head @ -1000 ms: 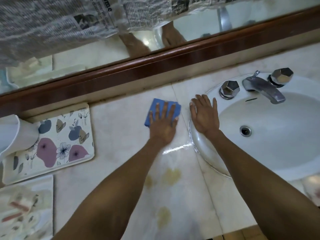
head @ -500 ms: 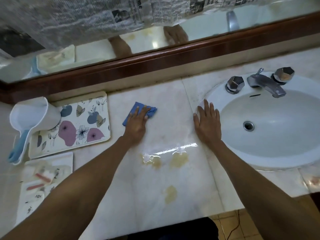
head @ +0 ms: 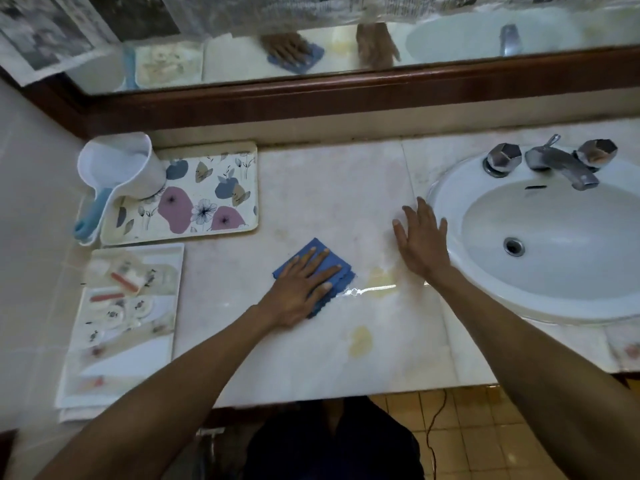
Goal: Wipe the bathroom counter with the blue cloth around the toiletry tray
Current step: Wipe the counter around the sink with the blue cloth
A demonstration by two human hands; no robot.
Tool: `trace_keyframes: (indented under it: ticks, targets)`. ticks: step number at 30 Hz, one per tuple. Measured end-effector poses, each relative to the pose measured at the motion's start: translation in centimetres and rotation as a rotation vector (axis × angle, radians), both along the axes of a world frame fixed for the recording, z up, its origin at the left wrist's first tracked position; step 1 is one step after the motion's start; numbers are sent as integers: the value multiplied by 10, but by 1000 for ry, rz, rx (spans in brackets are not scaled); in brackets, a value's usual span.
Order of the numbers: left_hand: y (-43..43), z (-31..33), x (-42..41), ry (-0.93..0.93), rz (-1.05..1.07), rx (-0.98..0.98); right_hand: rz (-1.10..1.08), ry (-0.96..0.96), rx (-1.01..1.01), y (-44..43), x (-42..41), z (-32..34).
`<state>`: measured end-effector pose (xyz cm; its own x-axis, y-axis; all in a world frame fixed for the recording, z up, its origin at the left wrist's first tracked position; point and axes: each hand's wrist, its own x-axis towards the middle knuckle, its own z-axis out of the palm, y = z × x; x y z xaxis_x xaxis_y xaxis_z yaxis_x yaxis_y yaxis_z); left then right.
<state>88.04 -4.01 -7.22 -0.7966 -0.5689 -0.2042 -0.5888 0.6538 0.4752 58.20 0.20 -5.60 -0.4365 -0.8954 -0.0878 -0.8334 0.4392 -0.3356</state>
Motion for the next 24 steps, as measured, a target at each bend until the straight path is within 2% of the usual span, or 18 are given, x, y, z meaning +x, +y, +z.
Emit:
trace_keyframes:
  ticks: [3,6,8,12,14,17,19,21,24]
  targets:
    - [-10,-12,-18,-74,147,-105,89,55,0,4,10,-2]
    - [12,-17,-36,-97,296,-99,171,25,-3,5,25,-3]
    - [35,-14,-27,-113,240,-120,185,-23,-20,2,33,-4]
    - [38,-8,33,-123,-23,-187,157,-129,-34,-2,42,-5]
    - [9,-9,44,-147,26,-209,170,-138,-29,-3,47,-5]
    - [-21,-7,28,-147,316,-130,213,-135,-34,-3,60,-4]
    - [-8,-10,17,-135,409,-91,237,-144,-39,-3,71,-4]
    - [26,-12,26,-129,379,-113,259,-157,-37,-4,82,-4]
    - [78,-9,77,-133,209,-174,305,-164,-22,-8,105,-8]
